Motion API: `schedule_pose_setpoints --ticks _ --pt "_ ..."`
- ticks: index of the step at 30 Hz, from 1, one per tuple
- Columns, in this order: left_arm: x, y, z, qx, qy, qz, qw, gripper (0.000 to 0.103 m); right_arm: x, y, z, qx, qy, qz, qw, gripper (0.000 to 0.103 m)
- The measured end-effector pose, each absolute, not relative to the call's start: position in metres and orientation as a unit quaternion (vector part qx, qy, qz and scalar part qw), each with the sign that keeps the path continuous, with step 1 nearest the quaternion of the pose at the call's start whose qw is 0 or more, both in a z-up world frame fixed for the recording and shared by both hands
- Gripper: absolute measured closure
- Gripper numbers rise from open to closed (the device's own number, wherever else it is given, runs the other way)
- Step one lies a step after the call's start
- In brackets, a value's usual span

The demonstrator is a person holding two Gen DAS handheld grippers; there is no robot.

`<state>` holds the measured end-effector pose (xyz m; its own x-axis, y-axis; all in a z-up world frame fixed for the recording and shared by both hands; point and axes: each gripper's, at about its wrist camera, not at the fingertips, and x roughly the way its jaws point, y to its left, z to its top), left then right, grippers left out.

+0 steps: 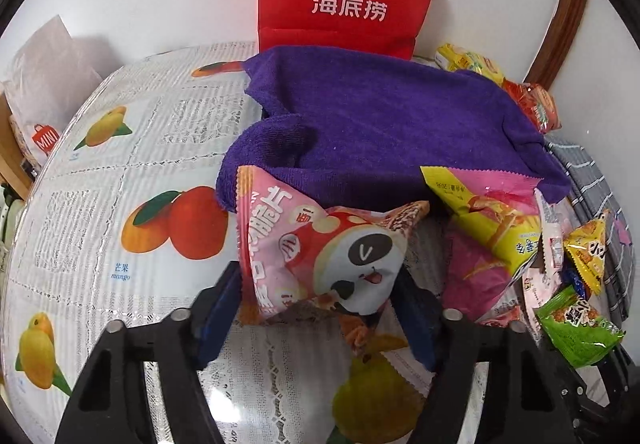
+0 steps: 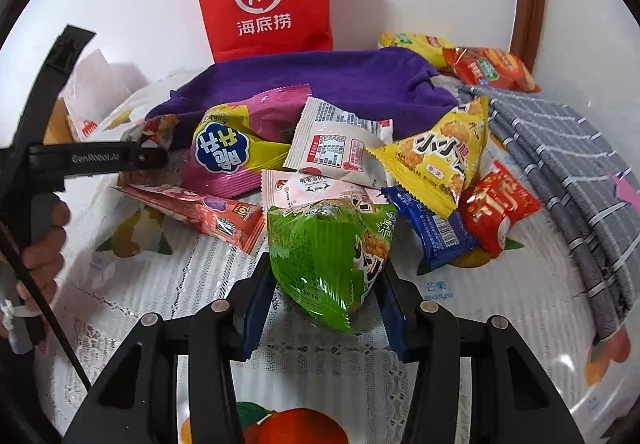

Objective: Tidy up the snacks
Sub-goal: 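Carry the pink panda bag and green packet up onto the purple towel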

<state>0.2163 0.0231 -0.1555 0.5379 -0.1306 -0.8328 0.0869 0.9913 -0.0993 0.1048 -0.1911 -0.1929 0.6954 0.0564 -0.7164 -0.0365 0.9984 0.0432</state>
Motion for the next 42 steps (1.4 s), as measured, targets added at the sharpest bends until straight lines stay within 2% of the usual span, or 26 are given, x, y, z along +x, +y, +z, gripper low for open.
schedule_pose_setpoints --ticks 2,8,29,42 --pt "0.214 0.025 -0.152 -0.028 0.477 -0.068 0.876 0.044 0.103 -0.188 -0.190 0.004 0.389 0.019 0.921 0.055" --pt "0.204 0.032 -0.145 -0.039 0.473 -0.080 0.876 0.050 0.092 -0.179 -0.171 0.006 0.378 0.014 0.926 0.056" --pt "0.168 0.053 -0.086 -0.047 0.438 -0.082 0.894 0.051 0.076 -0.163 -0.118 0.025 0.335 0.031 0.941 0.067" --pt "0.165 0.059 -0.080 -0.057 0.438 -0.079 0.893 0.051 0.084 -0.175 -0.149 0.036 0.383 0.022 0.923 0.071"
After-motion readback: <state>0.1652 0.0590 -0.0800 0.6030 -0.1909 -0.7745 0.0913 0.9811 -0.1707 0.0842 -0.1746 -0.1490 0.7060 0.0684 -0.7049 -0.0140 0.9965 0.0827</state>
